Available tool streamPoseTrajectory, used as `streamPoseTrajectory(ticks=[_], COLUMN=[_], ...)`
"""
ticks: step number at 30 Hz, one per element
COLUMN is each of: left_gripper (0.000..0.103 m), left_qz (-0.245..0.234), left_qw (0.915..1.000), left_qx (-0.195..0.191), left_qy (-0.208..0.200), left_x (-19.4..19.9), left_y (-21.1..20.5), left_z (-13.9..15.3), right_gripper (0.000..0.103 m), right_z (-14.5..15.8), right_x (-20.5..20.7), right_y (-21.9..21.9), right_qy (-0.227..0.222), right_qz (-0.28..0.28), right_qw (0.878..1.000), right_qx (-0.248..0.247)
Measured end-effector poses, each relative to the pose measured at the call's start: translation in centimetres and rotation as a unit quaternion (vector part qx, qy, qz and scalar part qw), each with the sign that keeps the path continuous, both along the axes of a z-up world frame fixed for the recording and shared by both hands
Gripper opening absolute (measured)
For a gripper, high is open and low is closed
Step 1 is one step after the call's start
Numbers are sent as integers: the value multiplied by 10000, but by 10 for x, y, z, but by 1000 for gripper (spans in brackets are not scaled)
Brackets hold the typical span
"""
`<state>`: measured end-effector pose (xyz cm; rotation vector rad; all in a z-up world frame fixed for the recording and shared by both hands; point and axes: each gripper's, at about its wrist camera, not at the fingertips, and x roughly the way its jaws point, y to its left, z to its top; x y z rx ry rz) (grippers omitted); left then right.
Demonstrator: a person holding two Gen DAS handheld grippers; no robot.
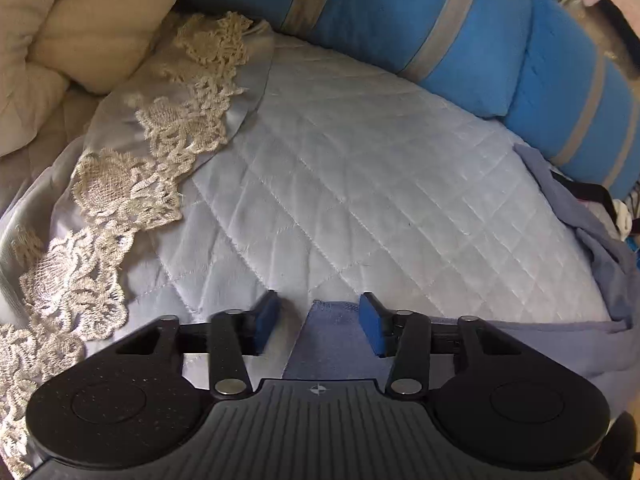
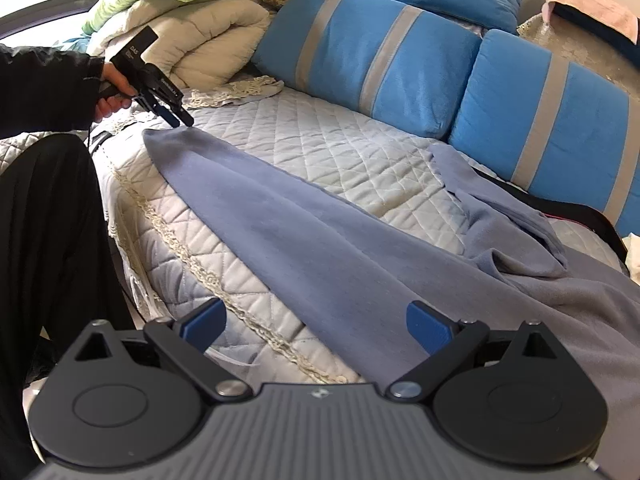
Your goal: Fold clothes
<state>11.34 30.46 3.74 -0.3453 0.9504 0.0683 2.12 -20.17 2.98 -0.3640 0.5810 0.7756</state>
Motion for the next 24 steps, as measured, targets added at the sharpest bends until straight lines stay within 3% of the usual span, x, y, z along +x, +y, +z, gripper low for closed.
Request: streamPoseTrajectory(ticks=[5,19,24], left_gripper=[1,1,1], left_qz=[160,275,273], left_qw=[9995,9990,9988], left_qx=[231,58,112], left_qy=[-139,-358,-378], left_x=[-6,-12,-12], left_y=[-1,4,2], left_z=[3,7,9], right_gripper=[101,101,101], right_z=[0,0,4], right_x=[17,75,82], right_y=[-27,-120,-143], right_qy=[102,282,81], right_qz=[-387,-1727,-2043], right_qw=[9992,9845,9788], right_qx=[65,93,-87])
